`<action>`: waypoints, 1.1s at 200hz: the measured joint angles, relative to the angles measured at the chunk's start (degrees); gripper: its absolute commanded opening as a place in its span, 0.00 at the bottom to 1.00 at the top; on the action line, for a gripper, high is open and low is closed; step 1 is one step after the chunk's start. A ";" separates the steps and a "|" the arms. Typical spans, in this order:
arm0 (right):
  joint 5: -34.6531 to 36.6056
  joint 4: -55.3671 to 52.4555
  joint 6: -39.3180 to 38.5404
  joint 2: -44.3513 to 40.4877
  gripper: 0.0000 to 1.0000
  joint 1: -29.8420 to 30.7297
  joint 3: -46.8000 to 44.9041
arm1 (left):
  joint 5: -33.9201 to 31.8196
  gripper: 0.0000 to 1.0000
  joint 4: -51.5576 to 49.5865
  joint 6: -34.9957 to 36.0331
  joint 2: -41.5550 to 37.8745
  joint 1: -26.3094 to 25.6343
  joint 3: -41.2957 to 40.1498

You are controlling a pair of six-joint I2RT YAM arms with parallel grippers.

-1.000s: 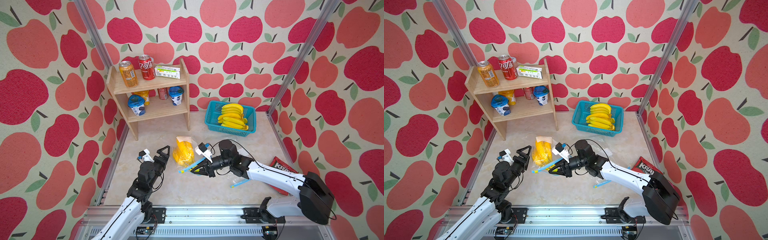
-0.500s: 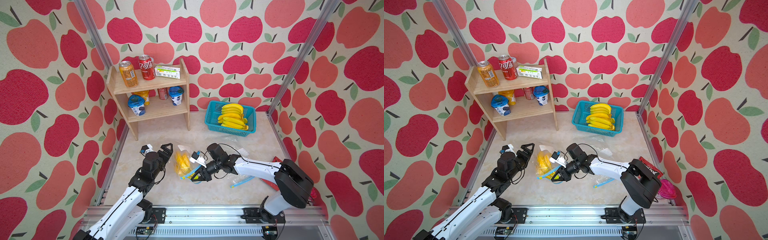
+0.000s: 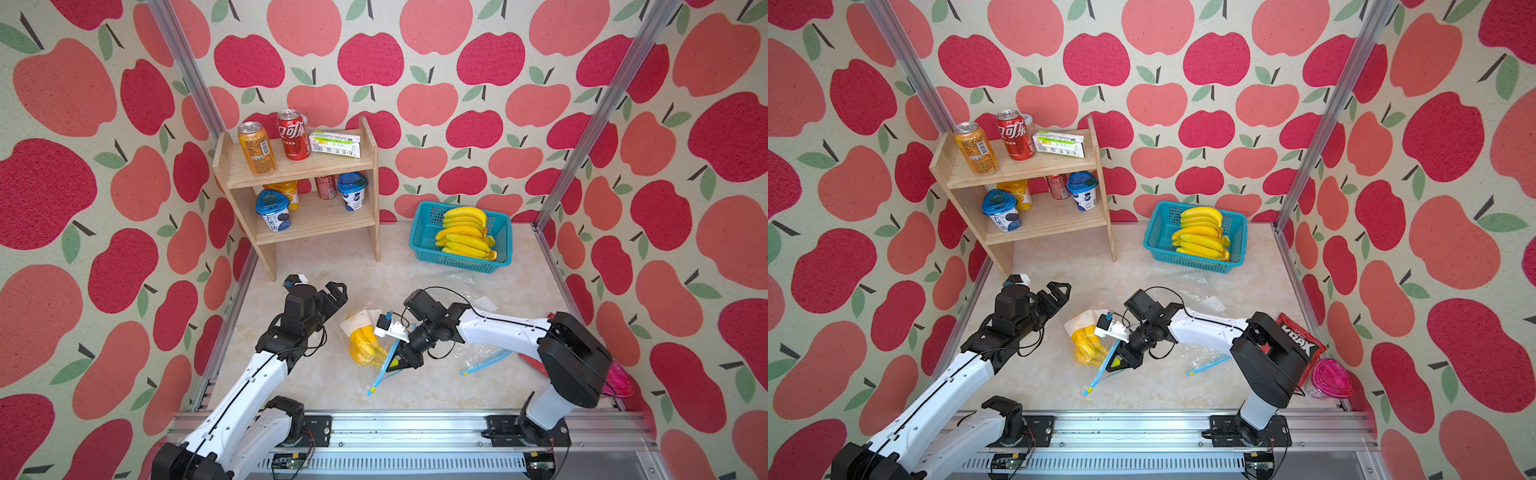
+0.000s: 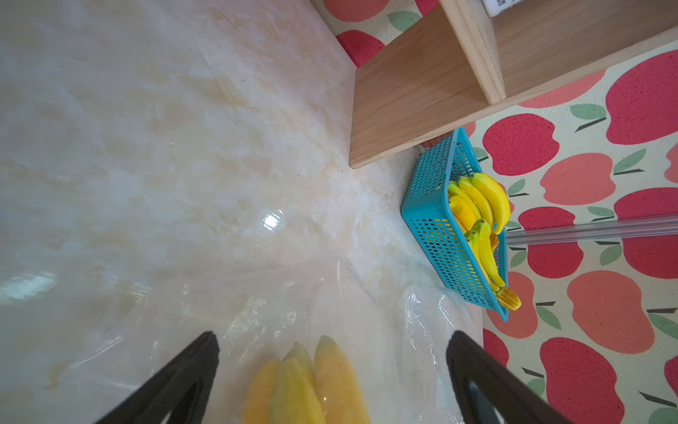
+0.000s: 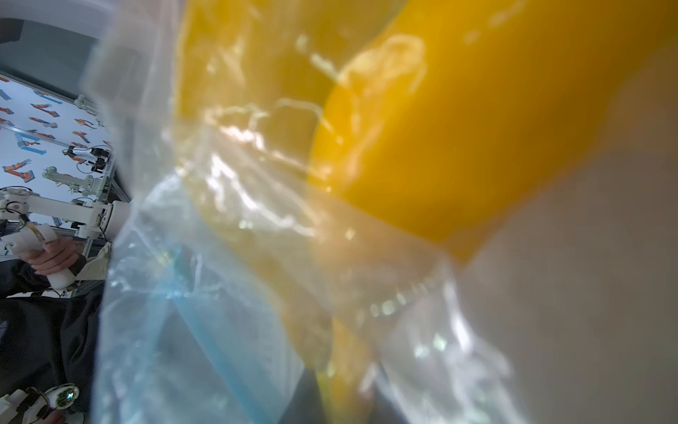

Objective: Open the zip-top bag and take out the banana
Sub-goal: Pick up the banana from the zipper food storage bag.

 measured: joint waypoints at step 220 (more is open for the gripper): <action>10.56 -4.74 -7.56 5.95 0.06 -0.66 2.69 | 10.64 0.98 -5.79 -2.16 19.08 -2.08 0.57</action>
